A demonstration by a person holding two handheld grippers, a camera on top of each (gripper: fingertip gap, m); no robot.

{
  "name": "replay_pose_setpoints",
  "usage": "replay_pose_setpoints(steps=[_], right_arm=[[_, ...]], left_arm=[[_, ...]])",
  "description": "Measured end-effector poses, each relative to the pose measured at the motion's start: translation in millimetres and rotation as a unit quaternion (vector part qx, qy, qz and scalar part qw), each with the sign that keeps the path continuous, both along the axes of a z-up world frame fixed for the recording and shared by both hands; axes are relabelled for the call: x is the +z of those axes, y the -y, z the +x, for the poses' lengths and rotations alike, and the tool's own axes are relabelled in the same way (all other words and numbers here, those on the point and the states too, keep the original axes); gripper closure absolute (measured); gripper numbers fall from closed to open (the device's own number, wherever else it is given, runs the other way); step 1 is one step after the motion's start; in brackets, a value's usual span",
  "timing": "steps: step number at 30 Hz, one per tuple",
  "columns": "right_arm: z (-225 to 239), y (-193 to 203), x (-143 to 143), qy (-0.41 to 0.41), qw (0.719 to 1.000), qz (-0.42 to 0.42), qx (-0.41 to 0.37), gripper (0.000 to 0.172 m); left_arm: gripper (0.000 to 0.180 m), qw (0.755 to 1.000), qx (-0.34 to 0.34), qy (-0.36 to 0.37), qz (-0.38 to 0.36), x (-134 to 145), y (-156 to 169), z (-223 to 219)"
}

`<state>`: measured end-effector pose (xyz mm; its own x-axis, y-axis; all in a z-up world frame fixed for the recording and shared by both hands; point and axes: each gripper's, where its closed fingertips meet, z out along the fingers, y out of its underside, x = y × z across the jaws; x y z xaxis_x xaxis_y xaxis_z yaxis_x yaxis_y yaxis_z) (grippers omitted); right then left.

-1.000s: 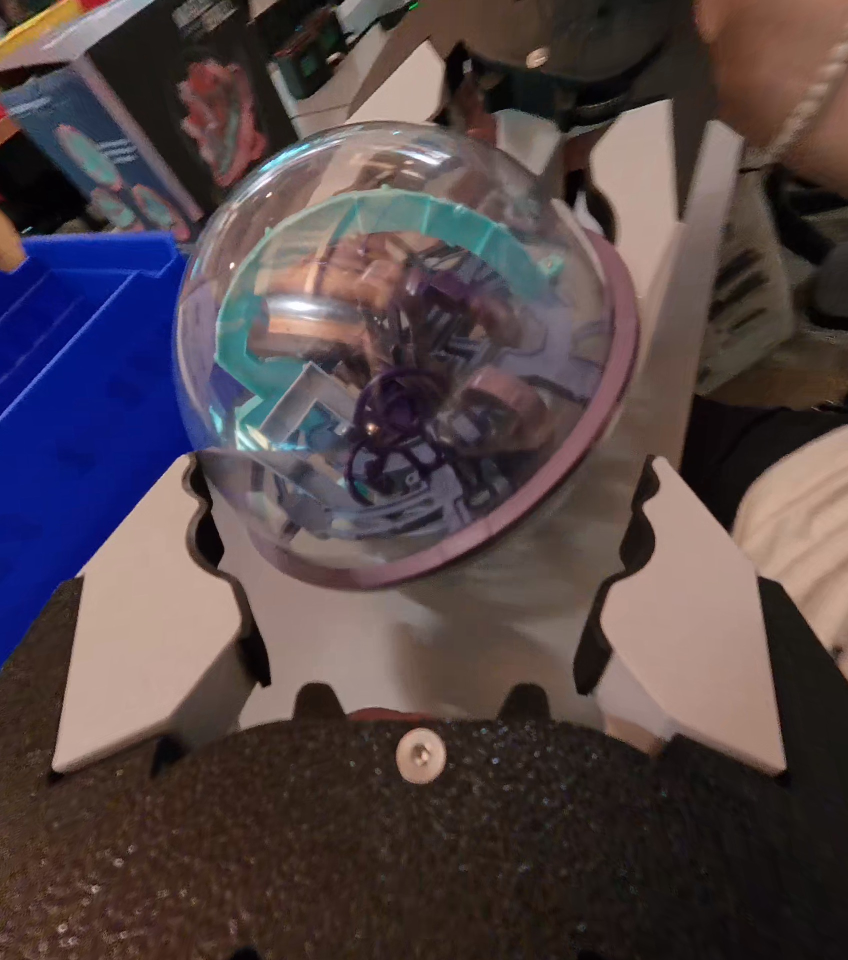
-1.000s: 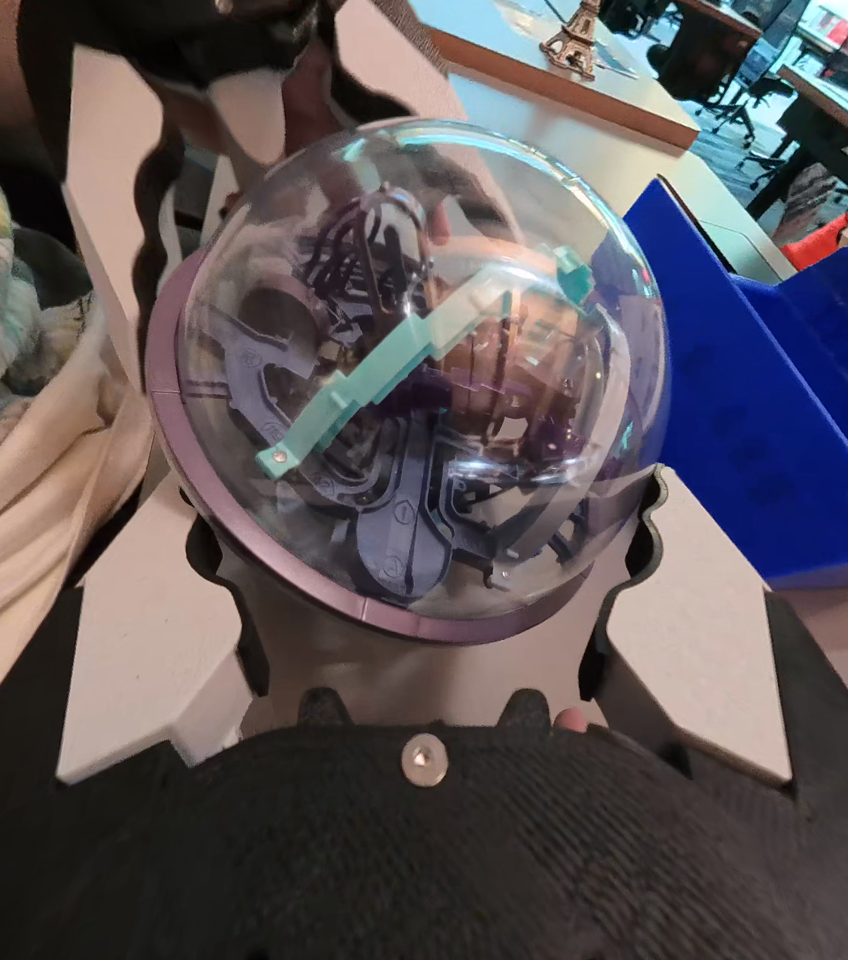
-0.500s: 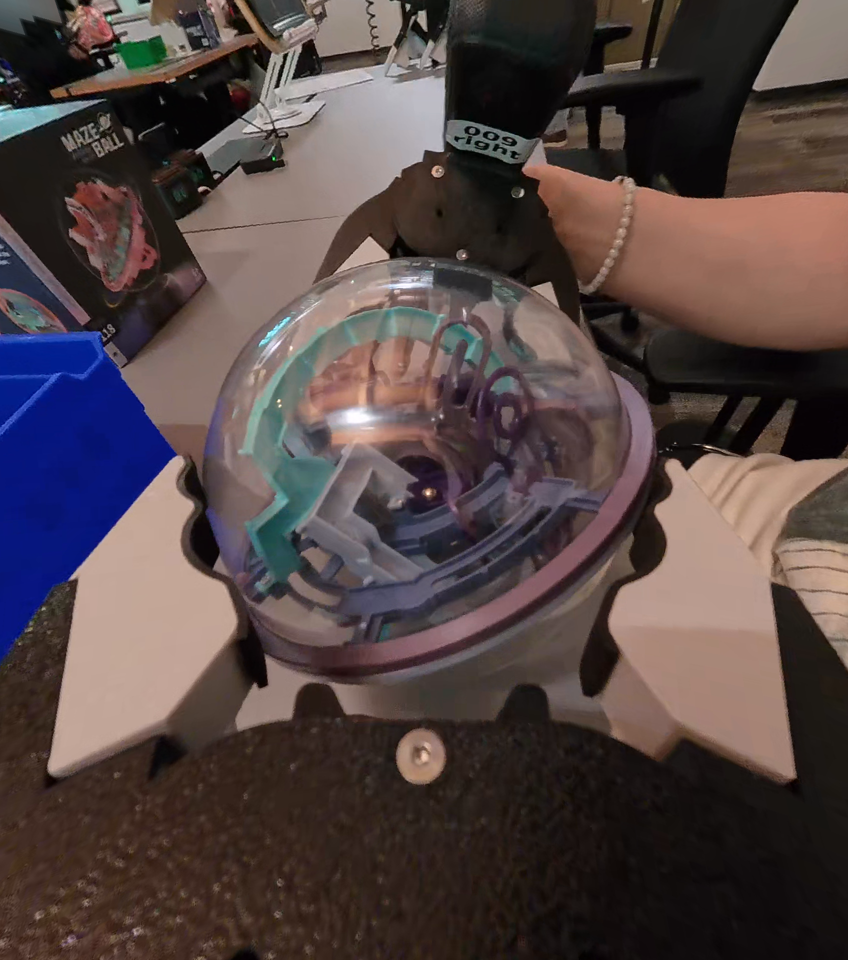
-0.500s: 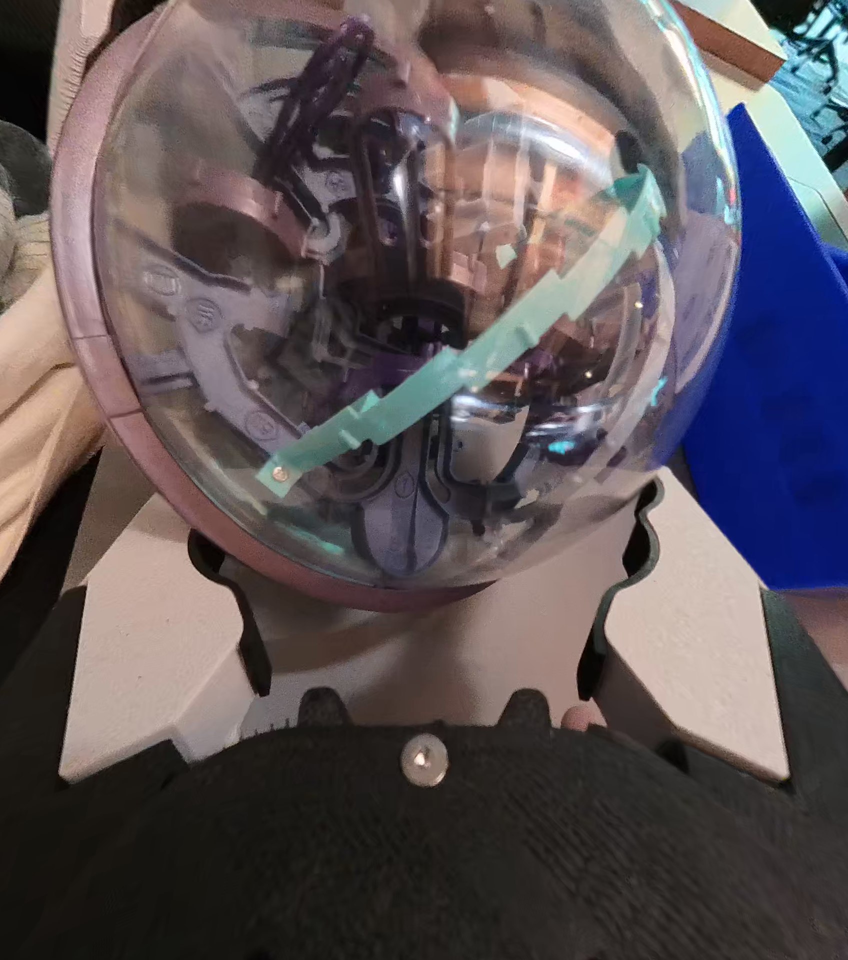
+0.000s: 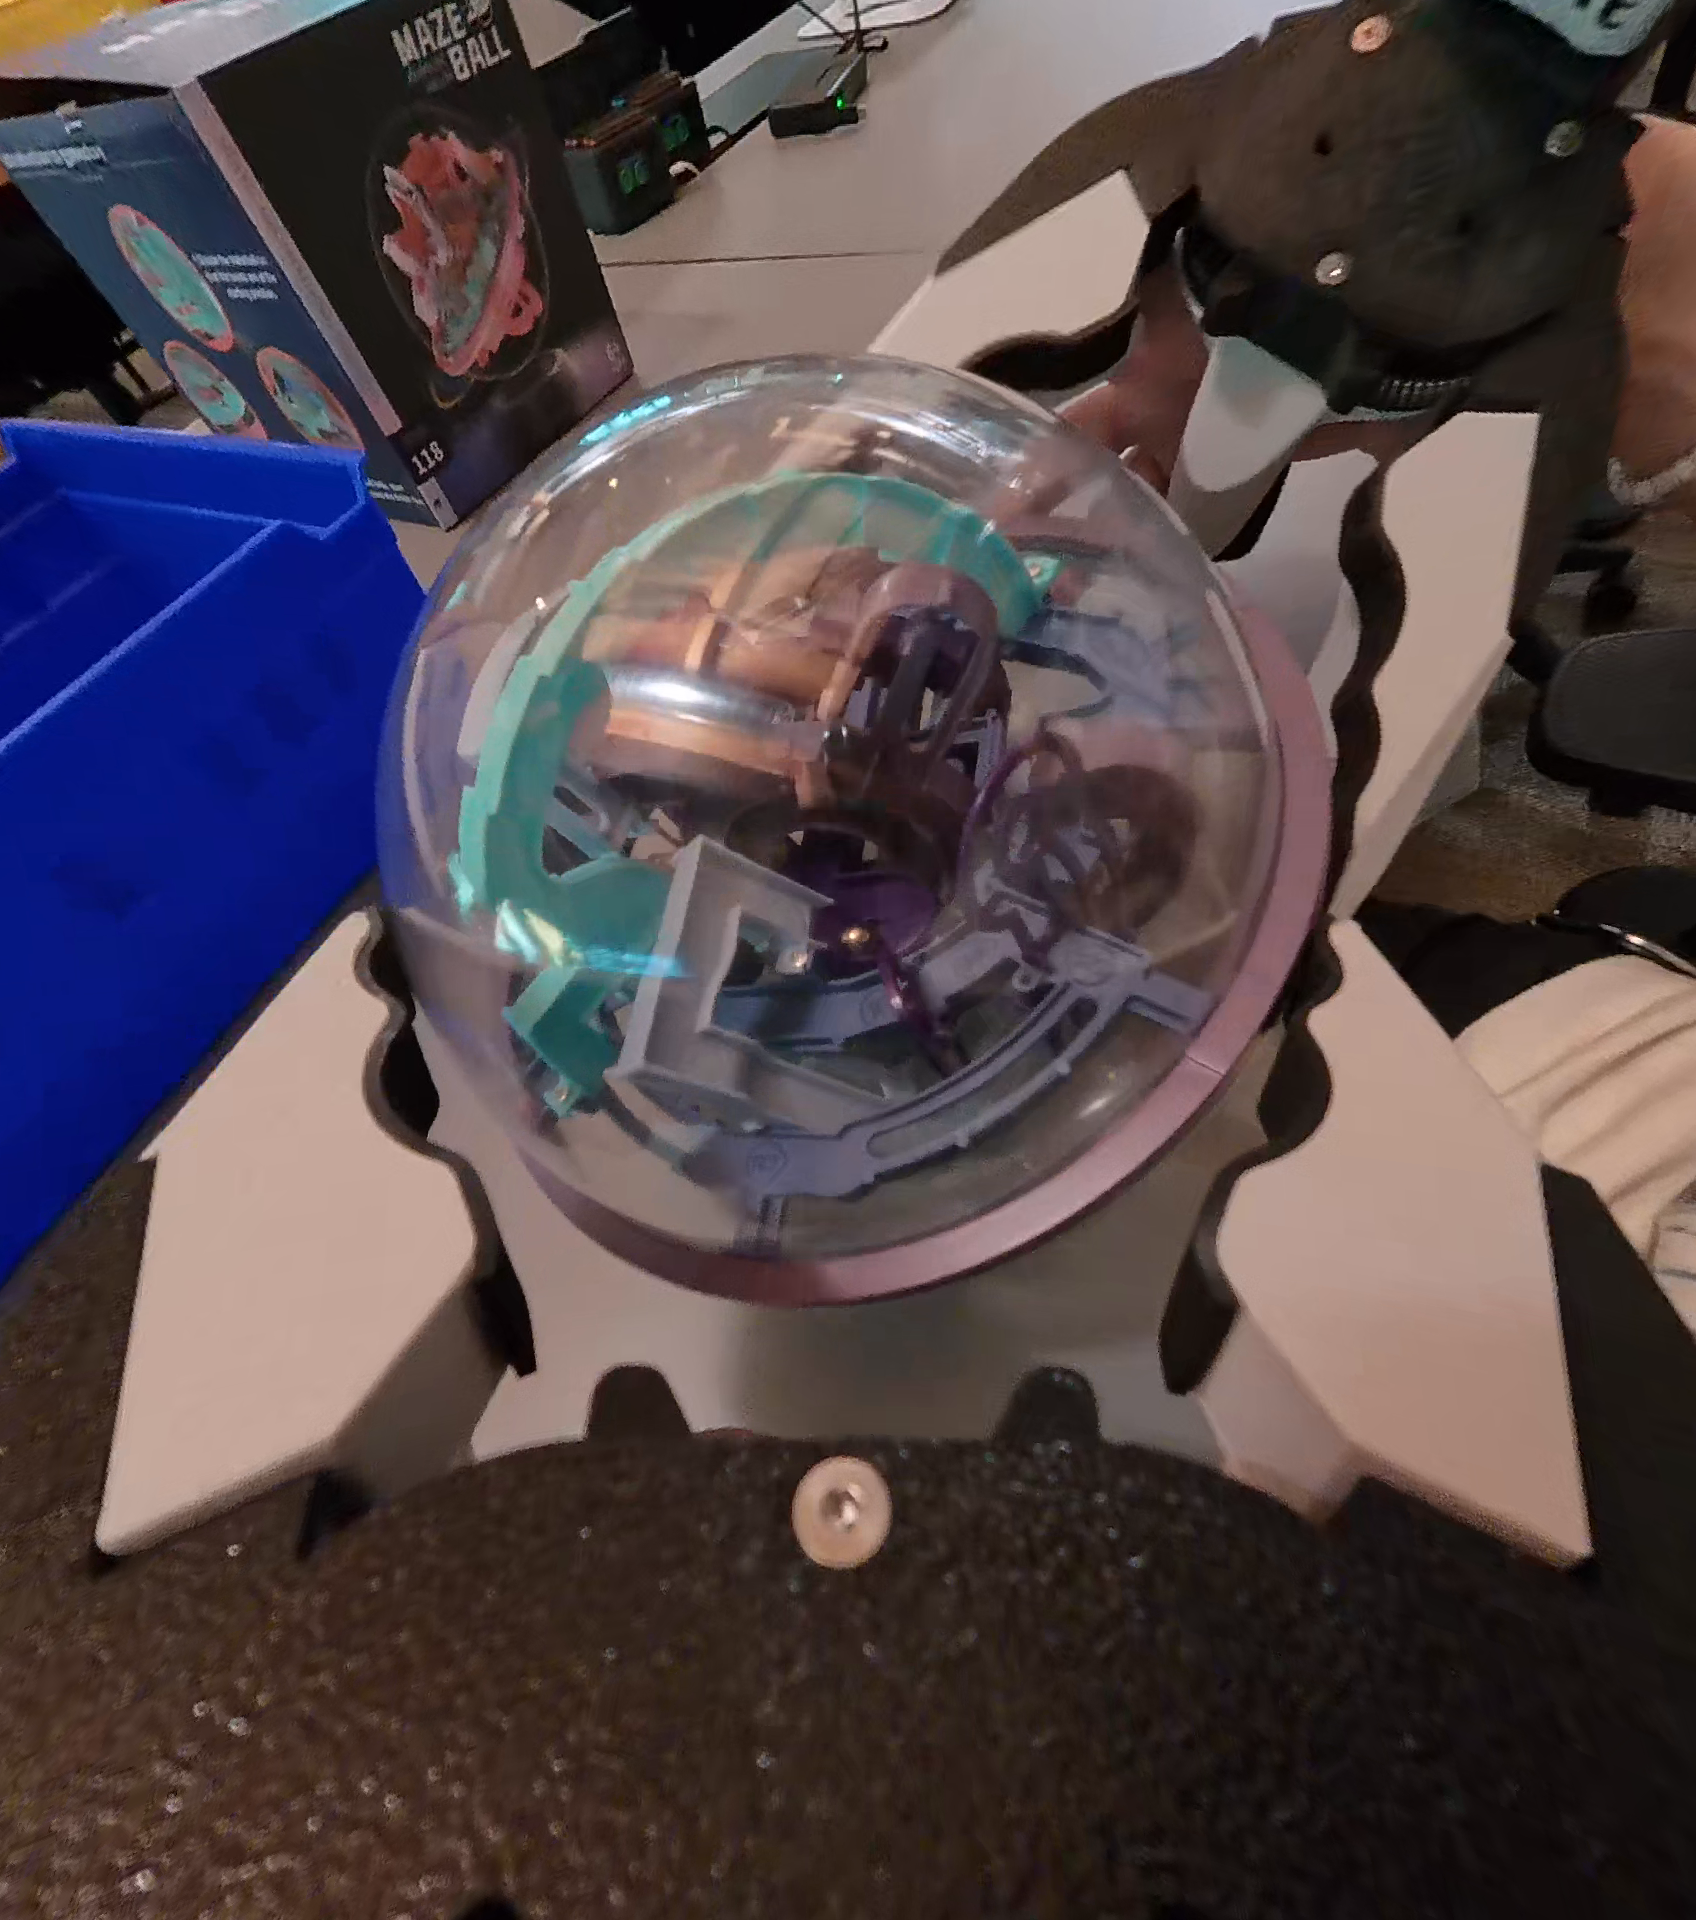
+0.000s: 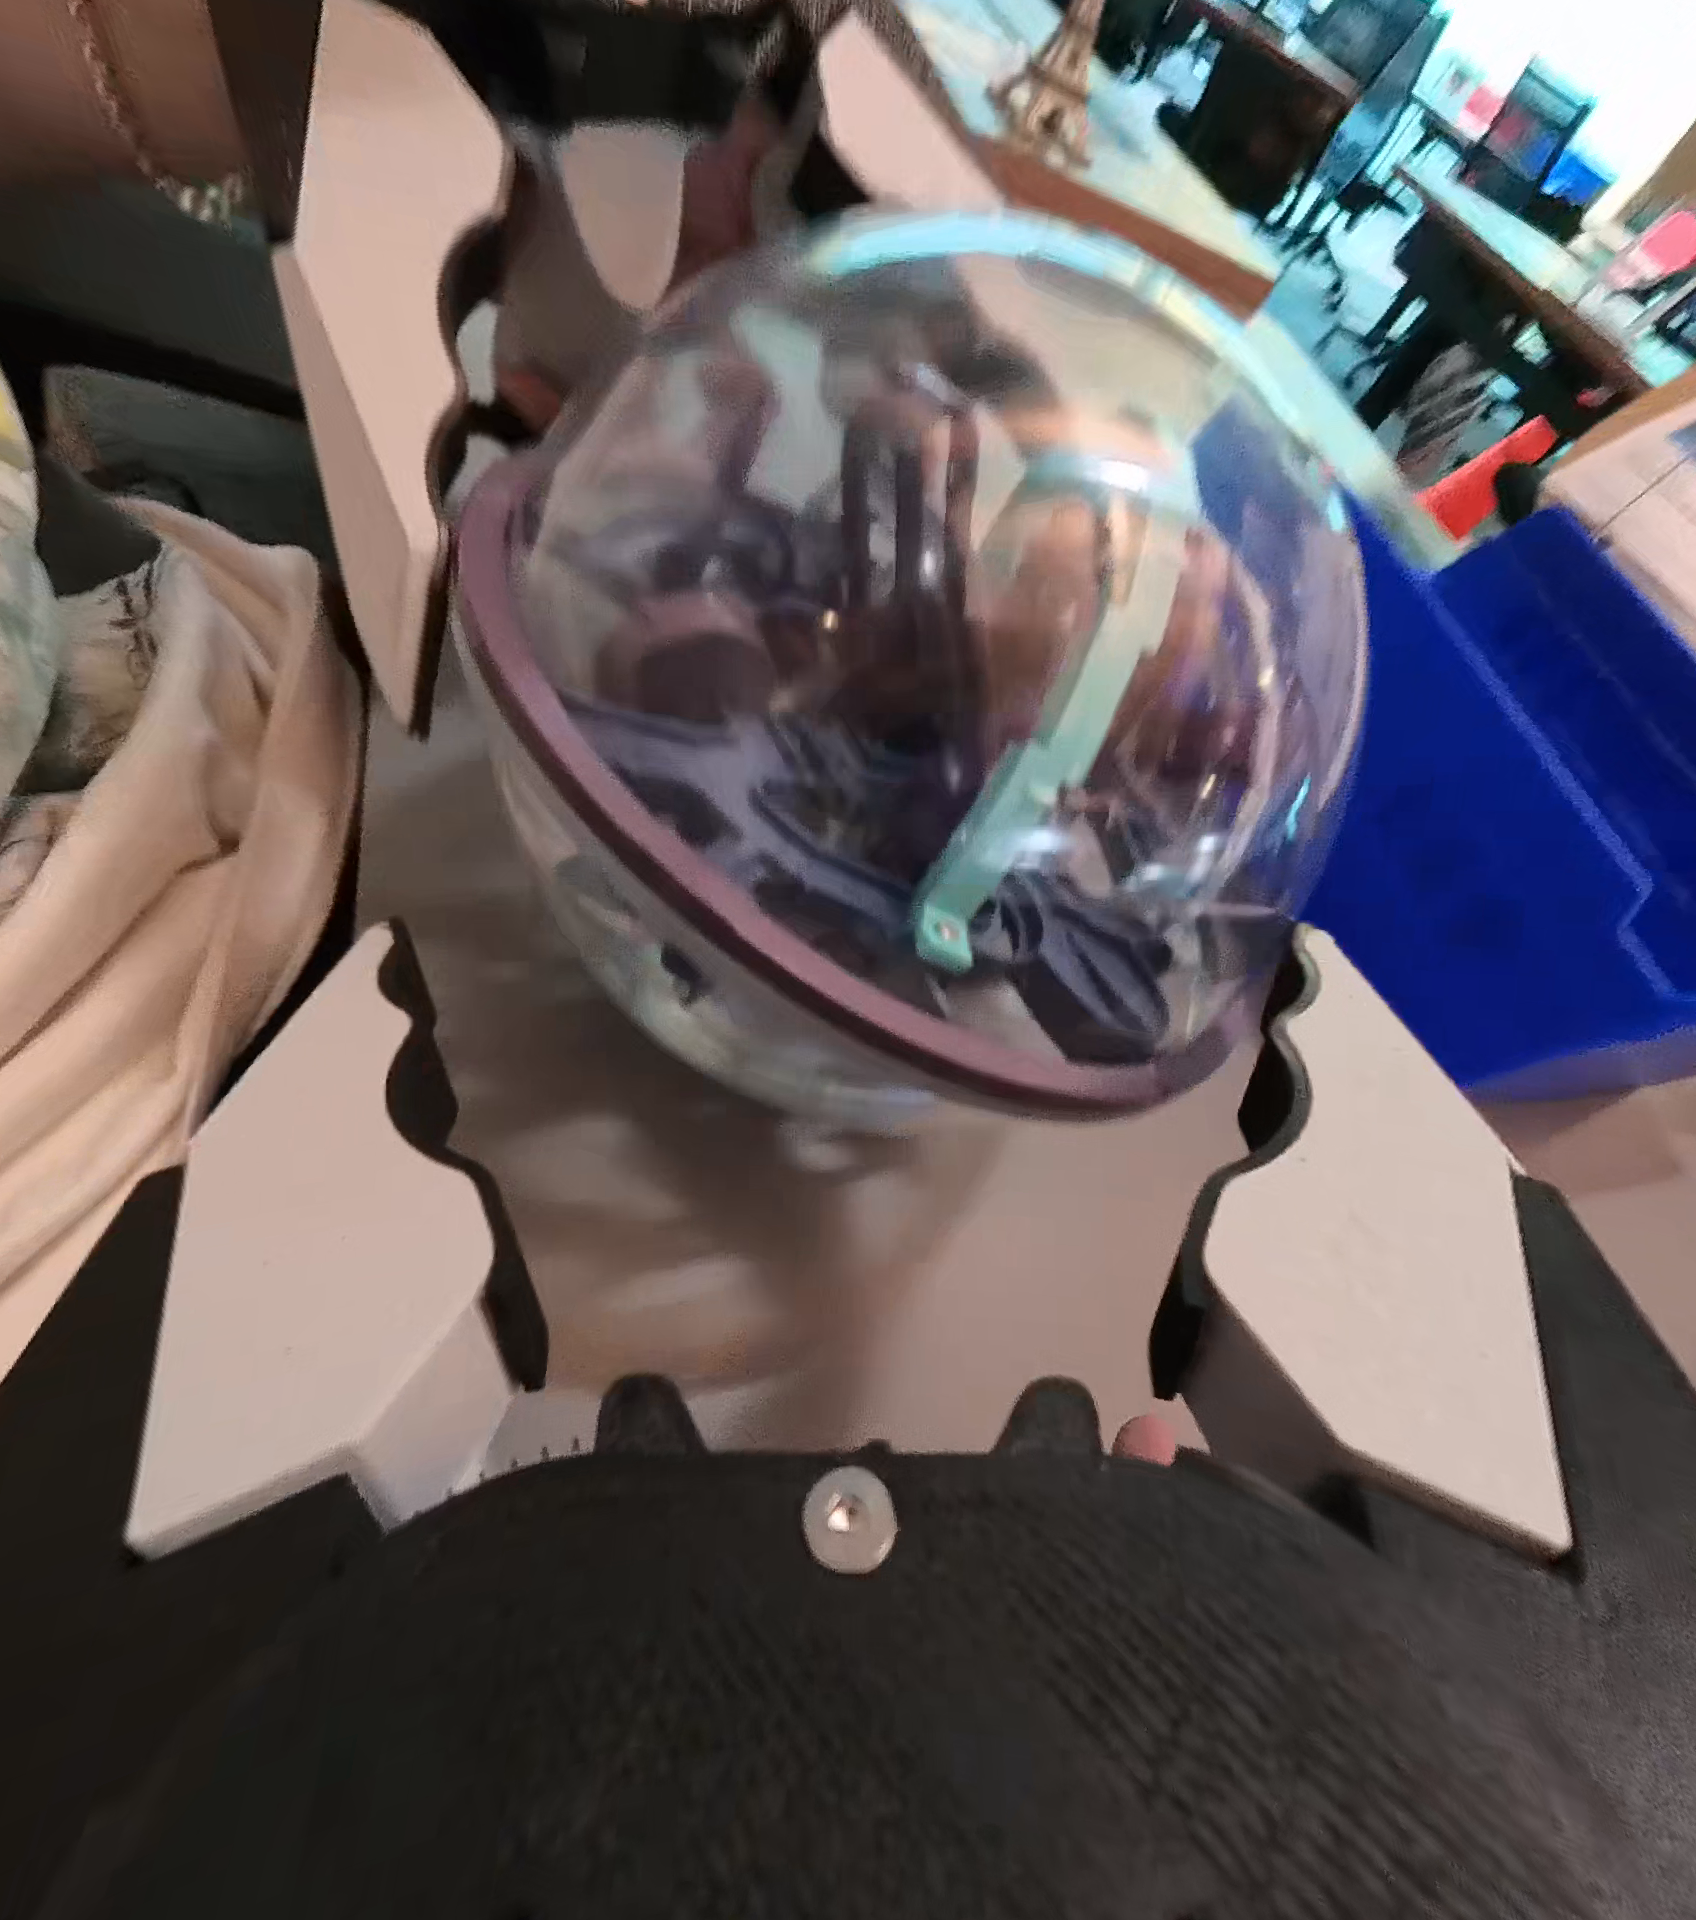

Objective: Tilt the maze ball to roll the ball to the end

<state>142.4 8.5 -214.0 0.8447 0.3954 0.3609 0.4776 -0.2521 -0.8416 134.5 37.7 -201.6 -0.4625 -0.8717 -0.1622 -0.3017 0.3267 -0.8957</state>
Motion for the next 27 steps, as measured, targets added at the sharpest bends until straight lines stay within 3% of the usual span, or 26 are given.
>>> replay_pose_setpoints(steps=[4,9,11,12,16,21,27], right_arm=[[13.3,-9.1,-5.5,0.077,0.997,-0.013,-0.018,0.016],[24.9,-5.3,-21.0,0.096,0.993,-0.071,0.014,0.015],[17.5,-7.1,-22.4,0.099,0.992,-0.073,0.037,0.015],[12.4,-8.9,-22.5,0.099,0.991,-0.073,0.047,0.015],[15.9,-13.2,-28.4,0.121,0.988,-0.090,0.043,0.015],[16.4,-6.8,-14.6,0.085,0.994,-0.059,0.029,0.020],[3.3,1.6,6.3,-0.038,0.999,0.027,-0.004,0.027]], left_arm=[[0.026,1.000,-0.014,-0.003,-0.004,-1.5,10.7,-0.1],[0.028,0.985,-0.087,0.045,0.141,-5.5,9.5,-8.4],[0.035,0.978,-0.105,0.075,0.166,2.1,6.4,-6.0],[0.023,0.975,-0.116,0.087,0.166,6.8,6.7,-3.8],[0.023,0.975,-0.160,0.072,0.133,4.9,15.1,-1.1],[0.023,0.983,-0.132,0.031,0.125,-3.6,7.0,0.7],[0.023,0.990,-0.087,-0.005,0.110,-16.4,4.7,0.2]])
